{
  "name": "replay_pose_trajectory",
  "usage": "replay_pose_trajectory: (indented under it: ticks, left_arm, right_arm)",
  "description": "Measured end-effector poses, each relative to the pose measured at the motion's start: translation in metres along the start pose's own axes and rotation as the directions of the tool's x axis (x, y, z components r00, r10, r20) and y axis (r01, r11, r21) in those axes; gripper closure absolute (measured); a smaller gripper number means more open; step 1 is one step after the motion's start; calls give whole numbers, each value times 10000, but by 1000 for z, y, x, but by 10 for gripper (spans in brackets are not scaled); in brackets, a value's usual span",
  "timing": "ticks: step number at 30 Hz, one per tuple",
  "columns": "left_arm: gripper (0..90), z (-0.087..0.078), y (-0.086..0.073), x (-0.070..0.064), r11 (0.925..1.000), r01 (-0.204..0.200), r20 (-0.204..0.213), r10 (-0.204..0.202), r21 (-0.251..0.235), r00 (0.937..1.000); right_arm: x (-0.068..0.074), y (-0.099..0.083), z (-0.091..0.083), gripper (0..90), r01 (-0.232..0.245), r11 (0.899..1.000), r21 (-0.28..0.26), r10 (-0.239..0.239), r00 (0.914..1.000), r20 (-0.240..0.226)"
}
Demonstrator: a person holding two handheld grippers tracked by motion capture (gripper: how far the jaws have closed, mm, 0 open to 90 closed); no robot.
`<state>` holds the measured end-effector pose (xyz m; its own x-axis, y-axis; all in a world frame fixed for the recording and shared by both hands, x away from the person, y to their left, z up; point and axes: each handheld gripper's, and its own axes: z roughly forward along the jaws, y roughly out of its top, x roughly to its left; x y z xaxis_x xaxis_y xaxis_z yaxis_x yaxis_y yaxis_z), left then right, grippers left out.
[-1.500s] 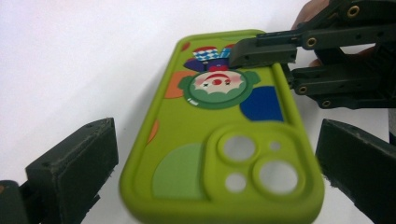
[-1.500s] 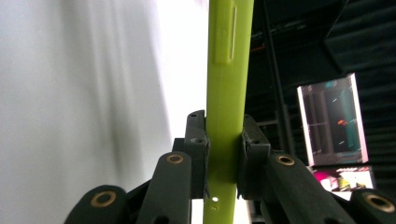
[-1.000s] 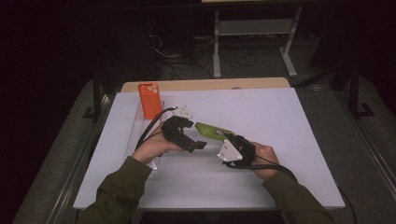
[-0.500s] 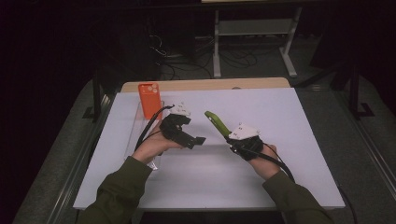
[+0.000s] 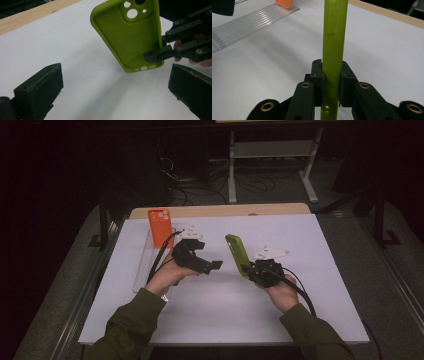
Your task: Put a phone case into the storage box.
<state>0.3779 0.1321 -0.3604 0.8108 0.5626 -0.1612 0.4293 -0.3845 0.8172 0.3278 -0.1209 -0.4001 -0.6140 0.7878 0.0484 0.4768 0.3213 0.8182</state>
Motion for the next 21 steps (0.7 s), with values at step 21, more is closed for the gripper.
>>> replay_pose_trajectory:
  ticks: [21]
  left_arm:
    - [0, 21, 12, -5, 9939, 667, 398, -634, -881, 9972]
  right_arm:
    - [13, 3, 1, 762, -252, 9990, -378, 225, 9973, -704]
